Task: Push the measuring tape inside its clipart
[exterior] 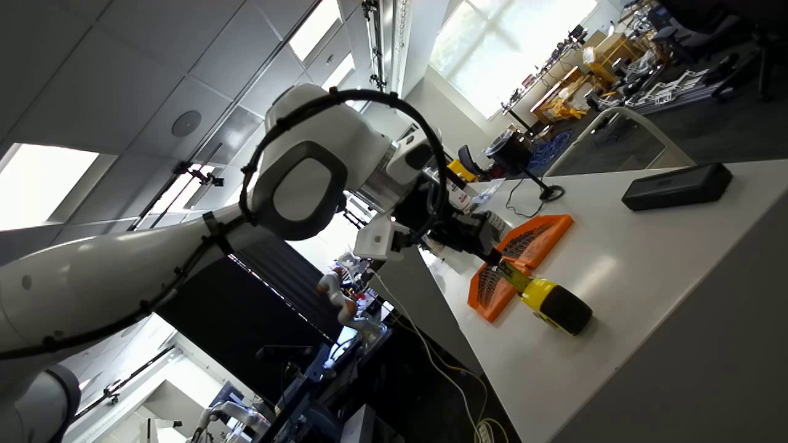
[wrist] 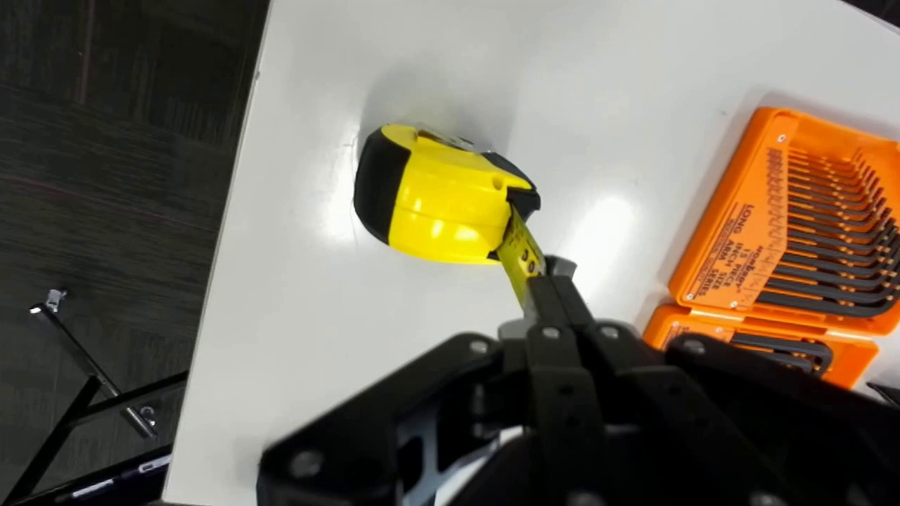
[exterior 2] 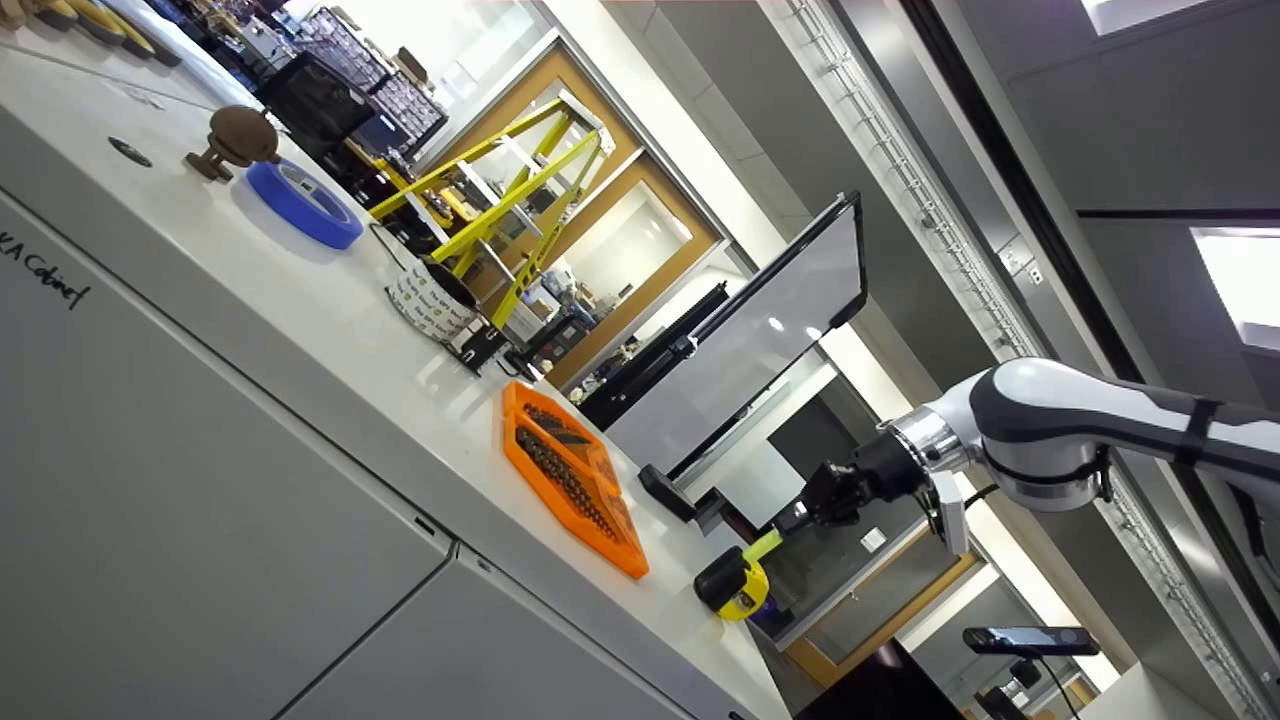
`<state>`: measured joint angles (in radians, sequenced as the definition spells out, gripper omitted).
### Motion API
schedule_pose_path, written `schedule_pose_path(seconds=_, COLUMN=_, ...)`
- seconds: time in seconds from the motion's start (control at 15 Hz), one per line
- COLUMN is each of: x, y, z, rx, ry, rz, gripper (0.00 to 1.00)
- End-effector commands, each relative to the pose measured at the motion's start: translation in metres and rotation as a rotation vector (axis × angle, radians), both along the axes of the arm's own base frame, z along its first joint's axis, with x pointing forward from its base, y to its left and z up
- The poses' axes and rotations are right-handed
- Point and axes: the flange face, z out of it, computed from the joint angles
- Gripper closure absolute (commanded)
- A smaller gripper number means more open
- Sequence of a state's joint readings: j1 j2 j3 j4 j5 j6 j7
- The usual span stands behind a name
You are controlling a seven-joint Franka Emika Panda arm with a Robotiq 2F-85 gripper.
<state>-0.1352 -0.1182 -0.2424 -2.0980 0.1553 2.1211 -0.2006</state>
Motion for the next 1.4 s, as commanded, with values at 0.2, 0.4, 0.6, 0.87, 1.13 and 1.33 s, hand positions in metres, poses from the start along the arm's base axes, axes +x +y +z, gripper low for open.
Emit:
schedule_pose_path(seconds=0.2, x=0.001, y=0.006, z=-0.01, rx=0.021, ry=0.009, rz=-0.006, gripper=1.0)
schedule_pose_path(seconds=0.4, x=0.001, y=0.007, z=-0.014, rx=0.02, ry=0.017, rz=-0.004, gripper=1.0)
schedule_pose_path(seconds=0.6, x=0.001, y=0.008, z=-0.019, rx=0.022, ry=0.029, rz=-0.004, gripper=1.0)
schedule_pose_path(seconds=0.87, x=0.001, y=0.008, z=-0.024, rx=0.023, ry=0.038, rz=-0.004, gripper=1.0)
schedule_pose_path(seconds=1.13, x=0.001, y=0.008, z=-0.031, rx=0.023, ry=0.052, rz=-0.008, gripper=1.0)
schedule_pose_path(seconds=1.33, x=0.0, y=0.008, z=-0.035, rx=0.019, ry=0.058, rz=-0.009, gripper=1.0)
